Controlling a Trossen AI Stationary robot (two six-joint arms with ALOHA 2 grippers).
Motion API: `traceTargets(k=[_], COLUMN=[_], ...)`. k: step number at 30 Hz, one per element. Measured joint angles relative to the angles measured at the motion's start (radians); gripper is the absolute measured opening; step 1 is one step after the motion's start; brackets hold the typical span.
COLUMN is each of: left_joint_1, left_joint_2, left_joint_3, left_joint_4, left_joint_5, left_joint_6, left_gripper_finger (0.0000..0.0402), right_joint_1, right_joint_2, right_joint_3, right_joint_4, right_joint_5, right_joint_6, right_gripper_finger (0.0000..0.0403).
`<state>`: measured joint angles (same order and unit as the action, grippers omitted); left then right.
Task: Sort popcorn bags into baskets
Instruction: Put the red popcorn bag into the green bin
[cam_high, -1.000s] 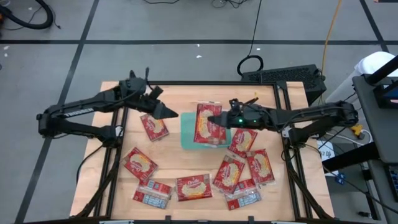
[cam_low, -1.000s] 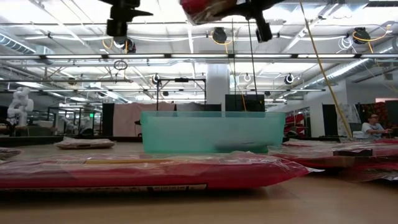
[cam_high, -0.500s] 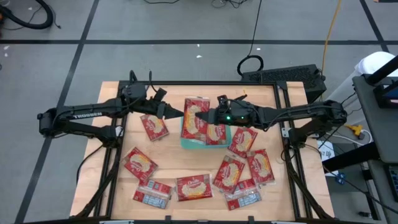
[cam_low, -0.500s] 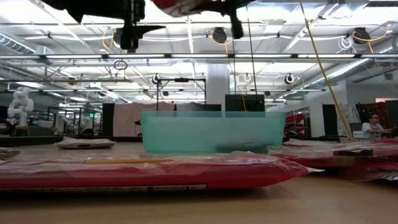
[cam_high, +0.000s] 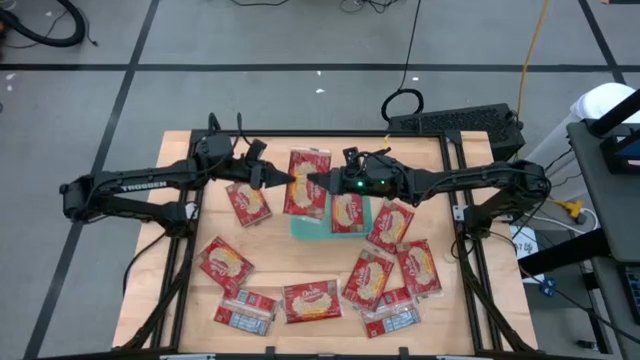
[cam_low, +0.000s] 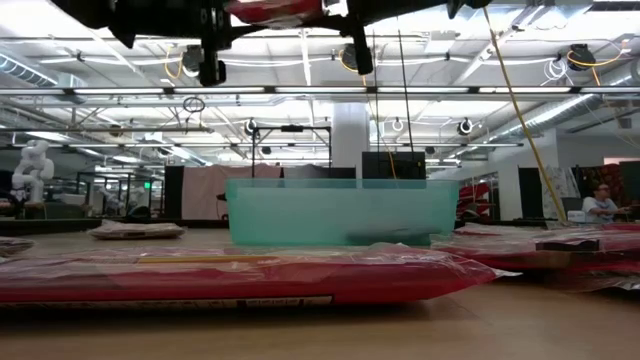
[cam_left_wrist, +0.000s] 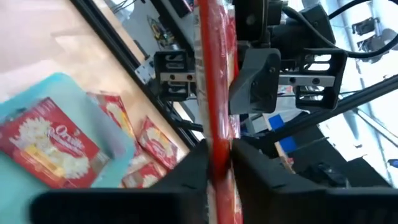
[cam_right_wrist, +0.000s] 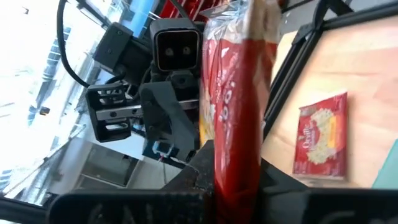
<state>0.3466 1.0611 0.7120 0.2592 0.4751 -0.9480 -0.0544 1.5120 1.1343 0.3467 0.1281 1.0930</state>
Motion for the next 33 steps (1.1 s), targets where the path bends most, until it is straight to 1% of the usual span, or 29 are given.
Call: traceTargets(k=[2, 3, 5, 7, 10, 14, 16, 18, 20, 22, 26, 30, 32, 33], left_joint_1=[0.010, 0.018, 0.035, 0.057, 0.082, 0.087, 0.086, 0.085, 0.087, 0.087, 0.085, 0.084, 0.084, 0.084], left_joint_2=[0.000, 0.000, 0.000, 0.000, -0.006, -0.008, -0.008, -0.008, -0.008, -0.008, -0.008, -0.008, -0.008, -0.008], left_joint_3=[0.000, 0.000, 0.000, 0.000, 0.000, 0.000, 0.000, 0.000, 0.000, 0.000, 0.000, 0.000, 0.000, 0.000], left_joint_4=[0.004, 0.006, 0.005, 0.006, 0.009, 0.007, 0.001, -0.012, -0.025, -0.025, -0.039, -0.044, -0.046, -0.047], left_joint_5=[0.005, 0.011, 0.030, 0.064, 0.105, 0.108, 0.106, 0.092, 0.059, 0.043, 0.007, 0.000, -0.008, -0.009], left_joint_6=[0.022, 0.024, 0.024, 0.012, -0.023, -0.030, -0.019, -0.010, -0.004, -0.003, 0.014, 0.046, 0.054, 0.055], left_gripper_finger=[0.0020, 0.0015, 0.0018, 0.0023, 0.0023, 0.0011, 0.0011, 0.0013, 0.0021, 0.0026, 0.0021, 0.0015, 0.0024, 0.0033], right_joint_1=[0.000, 0.000, 0.000, -0.001, -0.011, -0.033, -0.049, -0.067, -0.080, -0.090, -0.100, -0.113, -0.117, -0.121], right_joint_2=[-0.001, -0.002, -0.001, -0.001, -0.009, -0.030, -0.031, -0.032, -0.031, -0.031, -0.030, -0.031, -0.031, -0.031], right_joint_3=[0.000, 0.000, 0.000, 0.000, 0.000, 0.000, 0.000, 0.000, -0.001, -0.001, -0.001, -0.001, -0.001, -0.001], right_joint_4=[0.002, 0.002, -0.002, -0.008, -0.020, -0.054, -0.063, -0.088, -0.098, -0.105, -0.172, -0.179, -0.181, -0.185], right_joint_5=[0.004, 0.003, 0.005, -0.003, -0.064, -0.108, -0.144, -0.191, -0.238, -0.261, -0.268, -0.315, -0.316, -0.316], right_joint_6=[-0.009, -0.013, -0.020, -0.018, -0.039, -0.082, -0.105, -0.111, -0.109, -0.113, -0.121, -0.155, -0.171, -0.177], right_gripper_finger=[0.0018, 0.0019, 0.0028, 0.0046, 0.0085, 0.0136, 0.0150, 0.0154, 0.0150, 0.0135, 0.0086, 0.0033, 0.0014, 0.0010])
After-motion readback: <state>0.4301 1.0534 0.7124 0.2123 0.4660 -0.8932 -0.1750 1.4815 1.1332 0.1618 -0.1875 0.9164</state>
